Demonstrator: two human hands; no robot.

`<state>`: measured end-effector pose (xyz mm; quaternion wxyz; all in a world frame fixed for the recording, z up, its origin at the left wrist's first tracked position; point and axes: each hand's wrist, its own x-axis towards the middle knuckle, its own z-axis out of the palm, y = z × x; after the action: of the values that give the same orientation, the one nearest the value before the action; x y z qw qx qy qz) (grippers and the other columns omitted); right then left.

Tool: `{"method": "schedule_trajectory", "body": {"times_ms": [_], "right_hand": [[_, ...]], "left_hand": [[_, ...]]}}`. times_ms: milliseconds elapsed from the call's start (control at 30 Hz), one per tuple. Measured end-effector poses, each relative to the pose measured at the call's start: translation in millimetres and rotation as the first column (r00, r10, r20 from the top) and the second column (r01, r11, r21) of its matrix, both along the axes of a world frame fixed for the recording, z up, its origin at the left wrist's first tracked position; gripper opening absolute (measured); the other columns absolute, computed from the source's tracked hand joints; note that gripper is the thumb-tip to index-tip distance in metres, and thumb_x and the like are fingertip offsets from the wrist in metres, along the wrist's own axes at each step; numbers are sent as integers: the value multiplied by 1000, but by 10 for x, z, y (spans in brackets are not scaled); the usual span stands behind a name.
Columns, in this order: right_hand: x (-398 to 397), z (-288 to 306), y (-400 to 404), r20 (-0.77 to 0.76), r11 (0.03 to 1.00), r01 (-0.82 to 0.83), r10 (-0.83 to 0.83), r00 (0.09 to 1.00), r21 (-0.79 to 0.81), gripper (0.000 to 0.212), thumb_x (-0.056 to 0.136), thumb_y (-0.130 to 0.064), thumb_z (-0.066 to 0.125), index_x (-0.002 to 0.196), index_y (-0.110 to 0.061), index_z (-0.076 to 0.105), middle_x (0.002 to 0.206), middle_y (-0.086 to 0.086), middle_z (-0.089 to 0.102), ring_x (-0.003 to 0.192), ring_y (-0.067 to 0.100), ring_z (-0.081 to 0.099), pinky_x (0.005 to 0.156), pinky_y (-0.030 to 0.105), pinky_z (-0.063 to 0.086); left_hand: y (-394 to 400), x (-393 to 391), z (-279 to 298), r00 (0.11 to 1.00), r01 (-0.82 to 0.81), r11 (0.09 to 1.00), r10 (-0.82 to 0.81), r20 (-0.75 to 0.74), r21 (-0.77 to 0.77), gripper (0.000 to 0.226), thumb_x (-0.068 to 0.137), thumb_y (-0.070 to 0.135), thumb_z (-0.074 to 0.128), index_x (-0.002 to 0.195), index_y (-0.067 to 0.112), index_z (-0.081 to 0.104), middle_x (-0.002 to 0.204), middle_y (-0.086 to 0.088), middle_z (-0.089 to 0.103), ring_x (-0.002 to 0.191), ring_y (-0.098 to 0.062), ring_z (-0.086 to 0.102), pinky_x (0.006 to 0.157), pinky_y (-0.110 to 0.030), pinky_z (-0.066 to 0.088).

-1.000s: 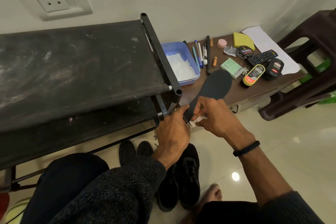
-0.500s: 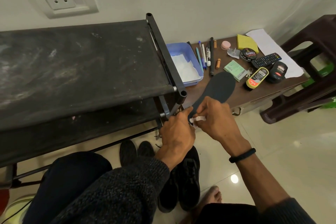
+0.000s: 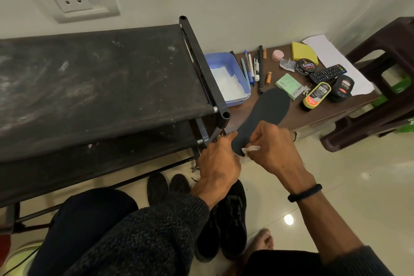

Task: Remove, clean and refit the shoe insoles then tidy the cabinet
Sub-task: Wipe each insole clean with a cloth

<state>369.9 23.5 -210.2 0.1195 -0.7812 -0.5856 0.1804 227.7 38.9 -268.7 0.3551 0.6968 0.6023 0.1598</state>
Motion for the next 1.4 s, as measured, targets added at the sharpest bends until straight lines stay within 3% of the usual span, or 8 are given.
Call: {"method": "schedule_trajectory", "body": {"times_ms": [333,433,600,700,800,900,1167,1400], "right_hand": [[-281,-85,43,-87,983,-78,93,992,164,31,69,-8,80,77,-24,55,70,-9,64,66,12,62,57,40,55],[-203,9,85,-78,995,-80,84,993,59,28,68,-8,82,77,-20,59,73,-4,66,70,15,63,61,39,56],[-33,123,107,-8,991,-70,70,998,-111,25,73,-6,84,85,-16,63,84,-1,64,81,18,62,54,19,47],[64,141,122,3,991,-9,9,1000,-134,29,72,-5,86,87,-15,63,90,2,64,84,20,61,61,32,56],[181,110,116,7,995,69,-69,998,-70,33,71,0,84,84,-17,59,89,5,64,81,22,61,65,44,59],[257,52,118,-1,993,119,-119,993,16,36,74,5,80,86,-18,55,89,6,66,83,24,64,64,41,58],[268,13,202,-19,946,193,-195,981,262,29,85,-14,77,106,-17,57,98,-1,62,86,17,57,67,32,49],[262,-65,266,-46,936,248,-245,968,251,18,90,-15,73,107,-15,67,107,4,67,95,16,60,74,29,48]], "left_hand": [[38,2,39,998,-11,1000,12,67,-12,52,85,22,74,126,48,56,82,11,70,82,-10,69,74,-38,61],[55,-7,40,999,-1,999,4,53,-51,63,82,20,75,131,51,50,88,12,73,87,-12,71,78,-42,61],[47,-18,-12,998,-11,998,15,59,-67,71,81,19,76,140,46,44,93,13,75,95,-9,71,87,-42,60],[39,-10,-10,998,-15,998,18,54,-55,74,81,24,78,141,45,41,96,14,75,93,-7,71,84,-41,61],[28,3,34,998,-12,999,14,58,-45,72,80,40,80,141,45,43,104,13,74,101,-9,70,89,-42,59],[16,15,83,998,-17,999,19,57,-31,71,78,51,79,140,45,46,110,10,73,108,-13,68,92,-45,57],[-25,18,167,1000,0,1000,0,11,-18,69,83,45,78,141,44,40,110,9,72,111,-17,66,93,-48,56],[-107,42,198,999,-9,1000,9,-47,-15,80,84,48,76,142,37,22,112,3,71,107,-22,68,91,-44,55]]}}
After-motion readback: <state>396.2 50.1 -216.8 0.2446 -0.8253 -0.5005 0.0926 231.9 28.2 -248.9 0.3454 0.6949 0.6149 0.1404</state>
